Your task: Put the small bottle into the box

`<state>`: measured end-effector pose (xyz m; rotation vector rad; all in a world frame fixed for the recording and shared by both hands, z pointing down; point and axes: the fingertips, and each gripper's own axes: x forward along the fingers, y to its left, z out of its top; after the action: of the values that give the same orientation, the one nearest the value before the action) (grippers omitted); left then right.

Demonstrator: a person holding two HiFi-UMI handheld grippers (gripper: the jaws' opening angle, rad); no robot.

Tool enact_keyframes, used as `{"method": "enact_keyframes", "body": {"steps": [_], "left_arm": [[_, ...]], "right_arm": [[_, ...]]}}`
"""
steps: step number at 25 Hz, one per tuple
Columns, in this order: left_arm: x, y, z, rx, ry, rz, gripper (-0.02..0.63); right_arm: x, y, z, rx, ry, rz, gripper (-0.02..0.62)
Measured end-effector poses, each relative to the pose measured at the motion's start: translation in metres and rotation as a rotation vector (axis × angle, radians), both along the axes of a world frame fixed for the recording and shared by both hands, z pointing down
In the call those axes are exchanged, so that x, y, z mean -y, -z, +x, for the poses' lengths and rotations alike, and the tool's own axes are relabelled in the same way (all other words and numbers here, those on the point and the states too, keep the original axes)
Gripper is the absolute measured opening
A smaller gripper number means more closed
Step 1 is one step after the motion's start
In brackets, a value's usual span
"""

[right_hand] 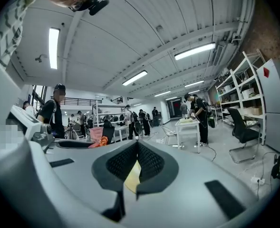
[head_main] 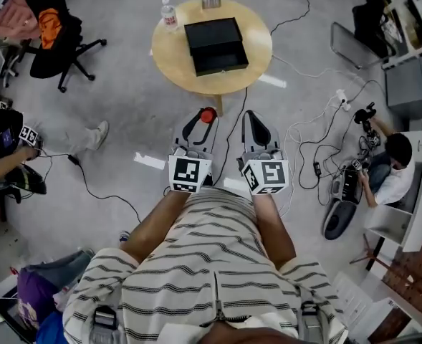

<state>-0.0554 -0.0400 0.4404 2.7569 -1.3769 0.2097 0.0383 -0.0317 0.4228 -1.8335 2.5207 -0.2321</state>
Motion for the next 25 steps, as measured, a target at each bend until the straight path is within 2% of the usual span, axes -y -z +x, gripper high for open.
{"method": "enact_keyframes", "body": {"steps": [6, 14, 25], "left_arm": [[0.058, 0.001, -0.011, -0.001, -0.023, -0.013, 0.150], [0.093, -0.005, -0.011, -0.012, -0.037, -0.028, 0.150], [0.132, -0.008, 0.008, -0.007, 0.007, -0.037, 0.150]], "right_arm": [[0.054, 0.006, -0.011, -0.015, -0.020, -0.011, 0.018], [0.089, 0.009, -0.010, -0.032, -0.030, -0.011, 0.018], [0.133, 0.003, -0.001, -0.051, 0.048, -0.020, 0.018]]}}
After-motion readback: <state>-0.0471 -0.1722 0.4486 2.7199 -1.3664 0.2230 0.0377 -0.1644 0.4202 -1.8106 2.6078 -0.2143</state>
